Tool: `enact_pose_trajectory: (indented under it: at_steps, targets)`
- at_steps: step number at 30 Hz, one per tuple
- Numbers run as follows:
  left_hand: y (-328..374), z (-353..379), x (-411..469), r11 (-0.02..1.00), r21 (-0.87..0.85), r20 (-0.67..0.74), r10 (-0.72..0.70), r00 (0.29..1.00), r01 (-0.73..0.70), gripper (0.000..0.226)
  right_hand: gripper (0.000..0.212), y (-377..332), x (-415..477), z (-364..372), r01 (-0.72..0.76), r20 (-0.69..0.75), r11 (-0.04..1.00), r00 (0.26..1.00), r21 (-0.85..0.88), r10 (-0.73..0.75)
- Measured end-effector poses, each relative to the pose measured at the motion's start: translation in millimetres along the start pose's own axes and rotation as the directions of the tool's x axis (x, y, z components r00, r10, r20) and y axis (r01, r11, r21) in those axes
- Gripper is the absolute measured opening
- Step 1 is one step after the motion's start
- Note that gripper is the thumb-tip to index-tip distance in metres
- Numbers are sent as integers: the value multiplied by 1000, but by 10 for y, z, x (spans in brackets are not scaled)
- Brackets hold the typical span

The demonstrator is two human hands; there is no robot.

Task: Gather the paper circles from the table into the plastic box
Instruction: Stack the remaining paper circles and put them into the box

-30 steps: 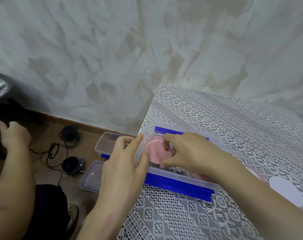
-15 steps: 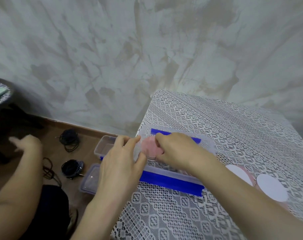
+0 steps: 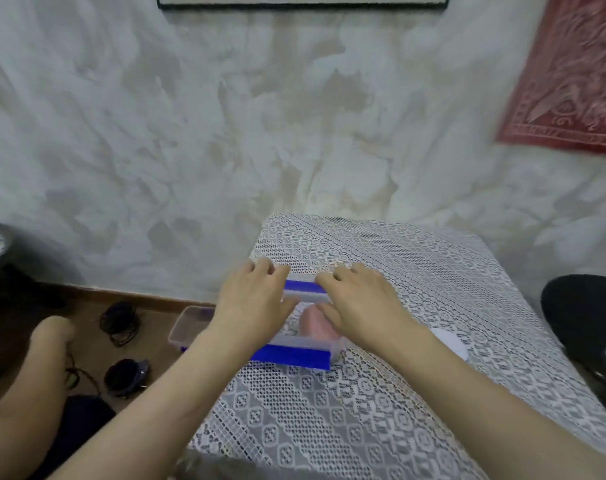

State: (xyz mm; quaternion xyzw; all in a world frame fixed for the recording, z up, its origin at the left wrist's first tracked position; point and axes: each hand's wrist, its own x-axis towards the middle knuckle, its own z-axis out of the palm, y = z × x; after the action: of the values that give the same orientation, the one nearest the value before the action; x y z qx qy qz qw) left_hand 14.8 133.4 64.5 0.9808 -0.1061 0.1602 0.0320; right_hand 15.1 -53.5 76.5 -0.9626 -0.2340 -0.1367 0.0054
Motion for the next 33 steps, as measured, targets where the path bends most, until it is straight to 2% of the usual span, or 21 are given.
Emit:
enact_pose_trajectory:
  at_steps: [3,10,15,19,24,29,33]
  targets:
    - [369,10,41,997,17,-27,79,997,-78,55,39,256,-261,-106,-60,3,998,998,-22,60]
    - [1277,162,133,976,-75,-40,203,978,-206,57,40,878,-851,-156,-224,18,974,974,-28,225]
    - [1743,585,91,965,-120,25,238,971,-234,50,41,1259,-1210,75,-347,86,938,934,-19,347]
    - [1815,975,-41,982,-123,123,161,979,-146,53,42,1338,-1409,395,-424,205,900,894,100,399]
    - [1700,1027,-110,980,-154,59,136,989,-125,43,39,1405,-1424,588,-474,182,851,879,226,441]
    - [1661,1017,-139,983,-160,60,106,993,-95,42,42,1498,-1268,577,-496,240,823,865,275,441]
    - [1681,1028,-163,980,-158,38,126,991,-119,38,59,1519,-1182,564,-541,281,772,839,334,466]
